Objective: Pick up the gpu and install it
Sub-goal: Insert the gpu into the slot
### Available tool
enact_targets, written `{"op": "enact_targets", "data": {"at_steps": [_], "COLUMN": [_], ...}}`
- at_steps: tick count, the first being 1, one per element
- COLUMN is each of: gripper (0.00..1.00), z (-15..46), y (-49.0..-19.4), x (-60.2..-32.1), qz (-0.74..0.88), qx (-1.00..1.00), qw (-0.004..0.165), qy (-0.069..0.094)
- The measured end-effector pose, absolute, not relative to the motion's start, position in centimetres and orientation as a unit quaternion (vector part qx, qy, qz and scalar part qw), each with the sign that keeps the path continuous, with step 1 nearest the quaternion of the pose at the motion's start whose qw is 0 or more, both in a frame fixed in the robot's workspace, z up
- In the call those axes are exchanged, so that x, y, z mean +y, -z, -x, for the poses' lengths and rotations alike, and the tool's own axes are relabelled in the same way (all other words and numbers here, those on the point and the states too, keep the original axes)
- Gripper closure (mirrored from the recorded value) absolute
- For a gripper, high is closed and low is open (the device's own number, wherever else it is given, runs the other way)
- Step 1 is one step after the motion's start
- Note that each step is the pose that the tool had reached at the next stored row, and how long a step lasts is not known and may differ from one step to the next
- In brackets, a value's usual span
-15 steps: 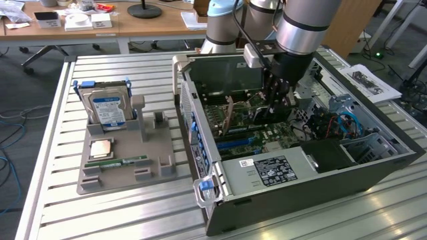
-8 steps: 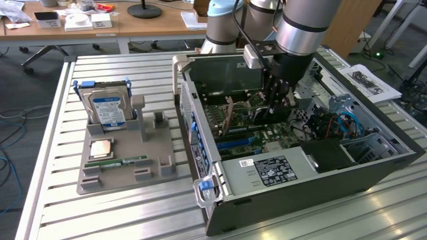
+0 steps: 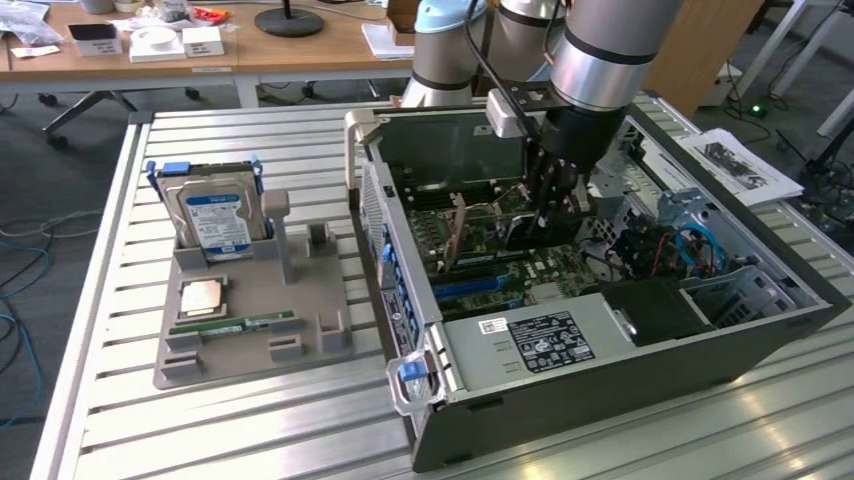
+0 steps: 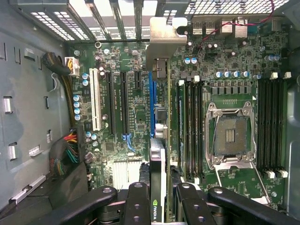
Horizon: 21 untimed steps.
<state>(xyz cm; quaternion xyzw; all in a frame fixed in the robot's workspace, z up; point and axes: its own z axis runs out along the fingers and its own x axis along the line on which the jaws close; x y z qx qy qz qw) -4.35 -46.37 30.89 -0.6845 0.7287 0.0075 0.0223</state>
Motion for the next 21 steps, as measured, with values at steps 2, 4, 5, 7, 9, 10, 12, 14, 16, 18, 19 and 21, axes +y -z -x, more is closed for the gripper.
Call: {"op": "enact_targets", "data": {"at_steps": [2,4,5,7,9,10,12,14,16,18,19,21], "gripper": [0.73,0.73,0.73,0.73,0.73,0.73,0.73,0.73,0.73,0.73,0.73,0.73], "z": [4.35,4.35,4.35,4.35,4.35,4.35,4.35,4.35,4.35,4.35,4.35,4.35], "y": [-30.89,-30.88,-30.87,-30.83,-30.82,-30.82,-30.76,-30.71,-30.64,-30.64,-30.63,-30.56], "x": [-46.37,-46.37,-46.37,-46.37,-46.37,-46.37,-46.36,-46.37,-46.37,-46.37,-46.37,-46.36], "qz": [0.684,0.684,0.684,0.684,0.684,0.684,0.684,0.684,0.684,0.684,0.684,0.684], "qx": [0.729,0.729,0.729,0.729,0.729,0.729,0.729,0.729,0.729,0.729,0.729,0.729], "qw": [0.022,0.022,0.022,0.022,0.022,0.022,0.022,0.022,0.022,0.022,0.022,0.022], "qy": [-0.008,-0.007,-0.007,-0.008,-0.007,-0.008,-0.008,-0.008,-0.007,-0.008,-0.008,-0.008]}}
